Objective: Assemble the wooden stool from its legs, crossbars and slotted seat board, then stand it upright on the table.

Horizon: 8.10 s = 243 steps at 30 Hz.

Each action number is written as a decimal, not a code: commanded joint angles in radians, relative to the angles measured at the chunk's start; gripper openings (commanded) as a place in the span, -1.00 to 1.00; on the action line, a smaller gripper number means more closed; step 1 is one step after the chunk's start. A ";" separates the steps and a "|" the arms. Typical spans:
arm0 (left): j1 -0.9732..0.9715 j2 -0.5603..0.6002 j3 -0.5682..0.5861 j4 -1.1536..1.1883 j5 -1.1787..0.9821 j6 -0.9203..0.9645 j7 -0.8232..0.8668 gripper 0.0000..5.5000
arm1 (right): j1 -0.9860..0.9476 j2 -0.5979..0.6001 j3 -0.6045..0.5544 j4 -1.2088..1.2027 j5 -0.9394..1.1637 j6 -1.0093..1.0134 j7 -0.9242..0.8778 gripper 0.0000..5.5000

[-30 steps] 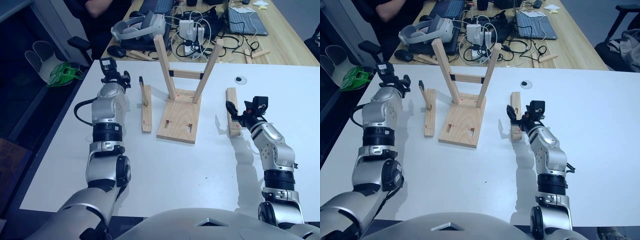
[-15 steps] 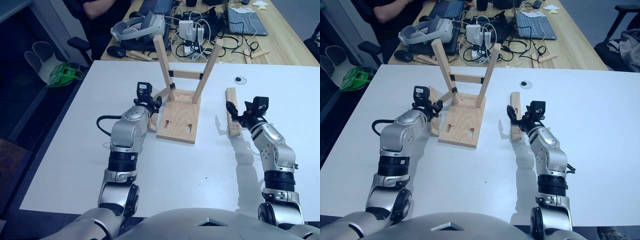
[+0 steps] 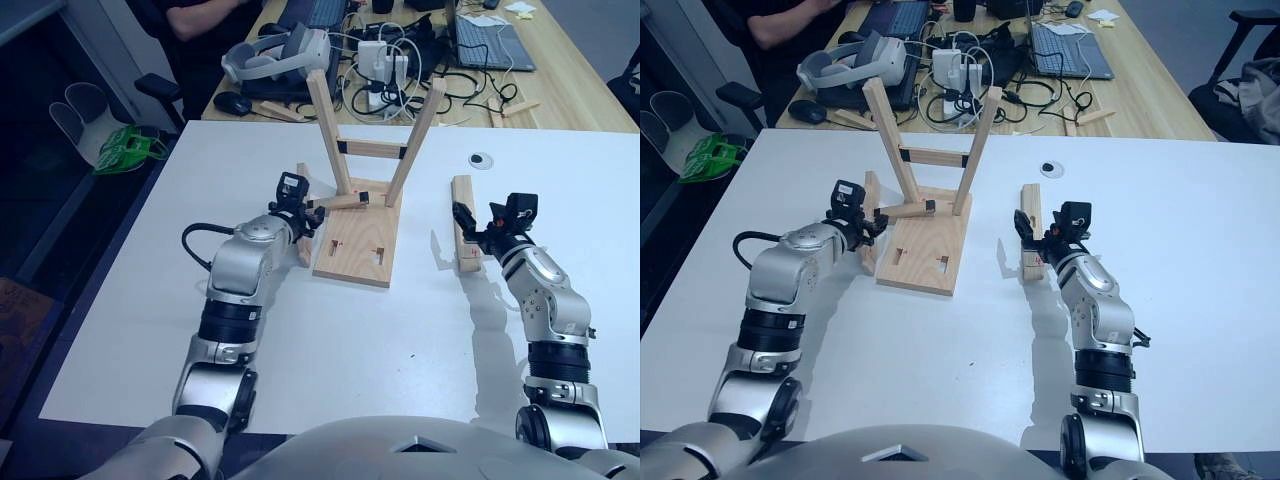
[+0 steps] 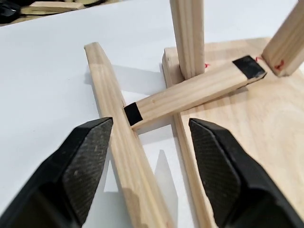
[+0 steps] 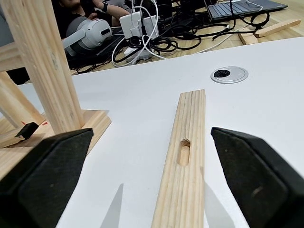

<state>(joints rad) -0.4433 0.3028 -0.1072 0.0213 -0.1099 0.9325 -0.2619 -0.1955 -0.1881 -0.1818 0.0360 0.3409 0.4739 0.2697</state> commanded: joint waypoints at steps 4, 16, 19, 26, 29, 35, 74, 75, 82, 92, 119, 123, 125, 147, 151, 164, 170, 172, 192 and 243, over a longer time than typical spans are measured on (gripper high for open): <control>-0.280 0.139 -0.016 0.323 0.046 -0.154 -0.157 0.08 | -0.007 0.017 -0.011 0.002 0.011 -0.005 -0.018 0.67; -0.704 0.033 0.004 1.130 0.104 -0.383 -0.239 0.76 | -0.014 0.030 -0.012 0.024 0.007 -0.033 -0.031 0.67; -0.711 0.002 -0.006 1.203 0.142 -0.439 -0.216 0.77 | -0.015 0.031 -0.012 0.026 0.008 -0.038 -0.032 0.67; -0.699 -0.024 0.051 1.297 0.160 -0.498 -0.105 0.77 | -0.027 0.034 -0.002 0.040 0.002 -0.046 -0.028 0.67; -0.695 -0.020 0.065 1.316 0.178 -0.510 -0.079 0.77 | -0.030 0.038 0.001 0.045 -0.001 -0.061 -0.033 0.67; -0.694 -0.032 0.069 1.333 0.211 -0.522 -0.088 0.77 | -0.031 0.043 0.003 0.045 0.001 -0.075 -0.038 0.67; -0.613 -0.004 0.007 1.342 0.357 -0.535 -0.277 -0.59 | -0.008 0.052 -0.008 -0.005 0.015 -0.060 -0.053 0.67; -0.613 -0.002 0.001 1.341 0.363 -0.538 -0.294 -0.59 | -0.008 0.052 -0.009 -0.004 0.015 -0.060 -0.052 0.67; -0.615 -0.008 -0.005 1.339 0.365 -0.539 -0.313 -0.59 | -0.014 0.051 -0.009 0.004 0.012 -0.065 -0.051 0.67; -0.640 -0.024 0.002 1.337 0.363 -0.554 -0.278 -0.14 | -0.007 0.057 -0.008 -0.008 0.017 -0.060 -0.053 0.67; -0.645 -0.040 0.012 1.339 0.365 -0.550 -0.310 -0.50 | -0.019 0.069 -0.005 -0.002 0.017 -0.062 -0.052 0.67; -0.659 -0.022 0.021 1.334 0.354 -0.568 -0.371 -0.57 | -0.022 0.067 -0.007 0.005 0.017 -0.065 -0.049 0.67; -0.662 -0.007 0.011 1.332 0.360 -0.573 -0.424 -0.60 | -0.024 0.066 -0.007 0.010 0.015 -0.069 -0.047 0.67; -0.790 0.251 0.168 1.274 0.200 -0.466 -0.563 -0.62 | -0.005 0.049 -0.037 0.012 0.010 -0.087 -0.050 0.67; -0.808 0.261 0.226 1.230 0.128 -0.402 -0.547 -0.62 | -0.003 0.043 -0.040 0.011 0.010 -0.083 -0.047 0.67; -0.507 0.195 0.630 0.390 -0.273 0.071 -0.254 -0.62 | 0.034 -0.007 -0.052 -0.030 0.001 -0.042 -0.054 0.67; -0.231 -0.111 0.740 -0.142 -0.404 0.073 0.011 -0.62 | 0.008 0.000 -0.027 -0.130 0.034 0.077 -0.084 0.67; -0.149 -0.199 0.717 -0.259 -0.405 0.025 0.079 -0.62 | -0.016 0.015 -0.006 -0.166 0.047 0.138 -0.100 0.60; 0.213 -0.330 0.541 -0.608 -0.532 0.044 0.308 -0.62 | 0.048 0.103 0.095 -0.218 -0.001 0.257 -0.191 -0.67; 0.368 -0.184 0.205 -0.446 -0.240 -0.394 0.189 -0.62 | 0.046 0.128 0.067 -0.215 0.015 0.243 -0.149 -1.00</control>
<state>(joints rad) -0.1120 0.0838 0.0886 -0.4105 -0.3401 0.4808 -0.0563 -0.1488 -0.0568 -0.1040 -0.1801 0.3485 0.7185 0.1187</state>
